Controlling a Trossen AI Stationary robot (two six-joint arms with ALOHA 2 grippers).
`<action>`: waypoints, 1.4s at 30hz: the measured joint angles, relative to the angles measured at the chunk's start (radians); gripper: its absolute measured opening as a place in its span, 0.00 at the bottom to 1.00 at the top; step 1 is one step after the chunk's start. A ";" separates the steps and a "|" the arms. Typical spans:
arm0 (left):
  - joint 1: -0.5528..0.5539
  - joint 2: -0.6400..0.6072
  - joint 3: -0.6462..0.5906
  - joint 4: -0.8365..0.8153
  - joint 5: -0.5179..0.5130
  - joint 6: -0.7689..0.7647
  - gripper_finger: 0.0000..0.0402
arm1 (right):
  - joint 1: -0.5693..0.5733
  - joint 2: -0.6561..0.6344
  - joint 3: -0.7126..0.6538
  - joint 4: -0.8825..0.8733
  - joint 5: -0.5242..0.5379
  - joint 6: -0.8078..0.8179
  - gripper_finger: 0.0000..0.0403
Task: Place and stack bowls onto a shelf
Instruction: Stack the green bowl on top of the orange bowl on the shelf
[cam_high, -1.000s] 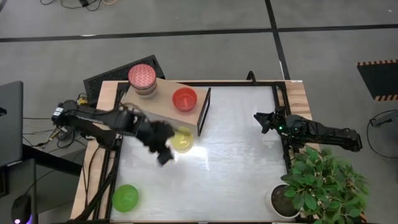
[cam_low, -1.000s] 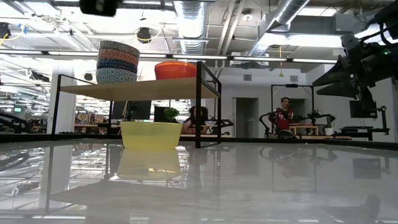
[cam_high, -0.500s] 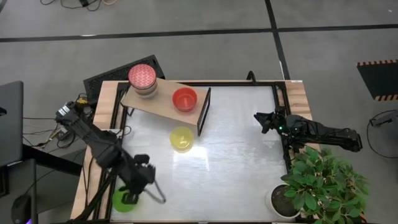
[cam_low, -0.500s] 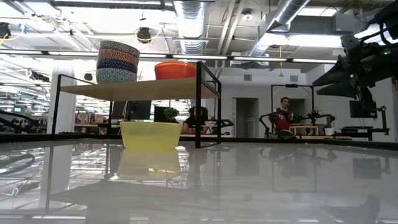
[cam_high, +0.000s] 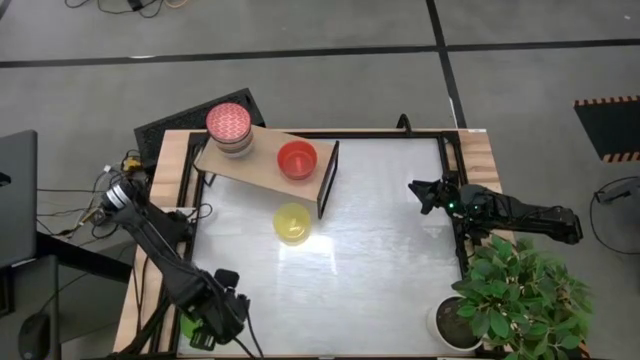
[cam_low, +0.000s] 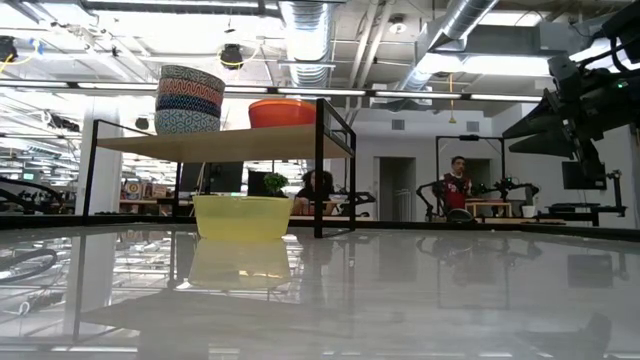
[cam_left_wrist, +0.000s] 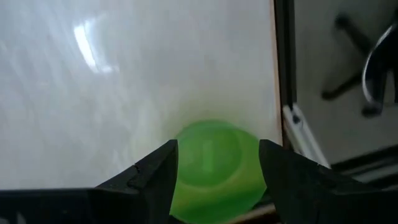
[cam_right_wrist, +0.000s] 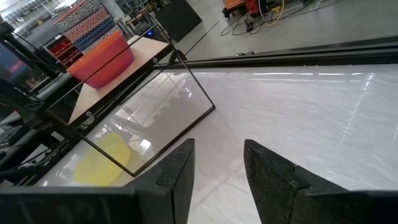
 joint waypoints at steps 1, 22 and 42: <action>-0.006 0.011 0.000 -0.008 0.012 0.007 0.52 | 0.000 0.000 0.000 0.000 0.000 0.000 0.41; -0.085 0.028 -0.296 0.163 -0.032 0.125 0.52 | 0.000 0.000 0.000 0.000 -0.002 0.012 0.41; 0.025 0.027 -0.361 0.225 0.057 0.095 0.02 | 0.000 0.000 0.000 0.000 -0.005 0.013 0.41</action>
